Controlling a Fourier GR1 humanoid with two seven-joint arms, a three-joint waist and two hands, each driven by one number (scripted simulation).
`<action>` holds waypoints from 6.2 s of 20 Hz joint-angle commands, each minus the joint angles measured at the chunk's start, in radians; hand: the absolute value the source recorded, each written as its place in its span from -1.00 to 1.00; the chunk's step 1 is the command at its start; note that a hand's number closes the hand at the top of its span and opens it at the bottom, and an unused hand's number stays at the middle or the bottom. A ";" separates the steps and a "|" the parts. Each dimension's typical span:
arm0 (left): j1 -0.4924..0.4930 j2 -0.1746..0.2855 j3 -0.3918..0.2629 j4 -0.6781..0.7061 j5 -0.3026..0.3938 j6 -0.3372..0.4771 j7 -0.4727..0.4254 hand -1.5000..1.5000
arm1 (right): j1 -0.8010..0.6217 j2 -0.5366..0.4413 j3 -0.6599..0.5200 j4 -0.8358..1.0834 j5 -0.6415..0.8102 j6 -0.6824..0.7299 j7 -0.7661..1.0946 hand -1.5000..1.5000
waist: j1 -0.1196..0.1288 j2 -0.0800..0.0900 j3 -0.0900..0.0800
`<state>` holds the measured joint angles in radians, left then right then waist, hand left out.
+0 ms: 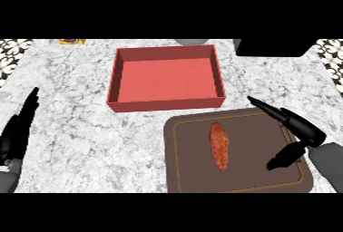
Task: Pick the sweet potato from the tray and place it in the cardboard box
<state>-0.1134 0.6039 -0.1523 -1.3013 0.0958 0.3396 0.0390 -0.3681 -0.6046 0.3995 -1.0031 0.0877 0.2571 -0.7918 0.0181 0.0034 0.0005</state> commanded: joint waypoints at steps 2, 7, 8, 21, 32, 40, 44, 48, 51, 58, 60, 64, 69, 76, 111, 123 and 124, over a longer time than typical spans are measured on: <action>-0.024 -0.002 0.008 0.006 -0.013 -0.012 0.023 0.00 | -0.117 -0.038 0.078 0.005 0.156 0.031 0.082 -1.00 | -0.005 -0.002 -0.001; -0.024 -0.022 0.024 0.059 -0.010 -0.035 -0.011 0.00 | -0.194 -0.038 0.154 -0.048 0.264 0.111 0.228 -1.00 | -0.013 -0.003 -0.002; 0.001 -0.013 0.024 0.002 -0.023 -0.013 -0.003 0.00 | -0.211 -0.064 0.157 -0.044 0.277 0.146 0.240 -1.00 | -0.006 -0.005 -0.001; 0.075 -0.028 0.085 -0.098 -0.090 -0.057 0.063 0.00 | -0.227 0.145 0.138 -0.108 0.458 0.260 0.478 -1.00 | -0.011 -0.006 0.000; 0.009 -0.097 0.172 0.001 -0.160 -0.119 0.007 0.00 | -0.166 0.241 0.045 -0.144 0.569 0.335 0.433 -1.00 | -0.015 -0.004 -0.001; 0.005 -0.130 0.207 0.002 -0.198 -0.149 0.030 0.00 | -0.072 0.249 0.008 -0.284 0.597 0.397 0.370 -1.00 | -0.018 -0.005 -0.001; 0.027 -0.152 0.225 -0.026 -0.205 -0.155 0.023 0.00 | -0.056 0.264 -0.003 -0.401 0.612 0.480 0.478 -1.00 | -0.020 -0.006 -0.001; 0.015 -0.140 0.250 0.010 -0.217 -0.187 0.003 0.00 | -0.031 0.293 0.029 -0.359 0.698 0.450 0.522 -1.00 | -0.018 -0.004 -0.001; 0.003 -0.159 0.258 0.011 -0.219 -0.199 -0.001 0.00 | -0.088 0.309 0.014 -0.210 0.751 0.416 0.476 -1.00 | -0.013 -0.003 0.000; -0.027 -0.195 0.235 -0.049 -0.264 -0.176 0.093 0.00 | -0.004 0.406 0.050 -0.239 0.850 0.187 0.486 1.00 | -0.017 -0.003 0.000; 0.040 -0.206 0.255 0.005 -0.260 -0.186 -0.038 0.00 | -0.039 0.412 0.008 -0.199 0.862 0.146 0.470 1.00 | -0.013 -0.003 0.000; 0.001 -0.233 0.245 -0.009 -0.294 -0.159 0.016 0.00 | -0.038 0.441 0.007 -0.155 0.923 0.029 0.446 1.00 | -0.013 -0.003 0.000; 0.033 -0.188 0.289 -0.015 -0.260 -0.196 0.026 0.00 | 0.038 0.503 -0.114 -0.239 0.956 -0.056 0.766 1.00 | -0.049 -0.013 -0.002; 0.081 -0.183 0.312 -0.015 -0.265 -0.172 0.030 0.00 | 0.126 0.548 -0.308 -0.328 1.113 -0.261 1.309 1.00 | -0.116 -0.037 -0.007; -0.041 -0.233 0.250 -0.011 -0.321 -0.205 0.018 0.00 | -0.777 0.604 -0.218 0.057 0.948 -0.595 1.877 1.00 | 0.048 0.015 -0.002; -0.070 -0.239 0.233 -0.027 -0.335 -0.217 0.028 0.00 | -0.882 0.604 -0.409 0.545 0.910 -0.863 1.723 1.00 | 0.080 0.035 -0.001; -0.072 -0.225 0.261 -0.019 -0.307 -0.234 0.030 0.00 | -0.878 0.604 -0.440 0.551 0.884 -0.880 1.702 -1.00 | 0.067 0.029 -0.001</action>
<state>-0.1833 0.3773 0.1017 -1.3198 -0.2140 0.1069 0.0649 -1.2321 -0.0034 0.0290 -0.5427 1.0135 -0.5226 0.9099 0.0843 0.0313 -0.0007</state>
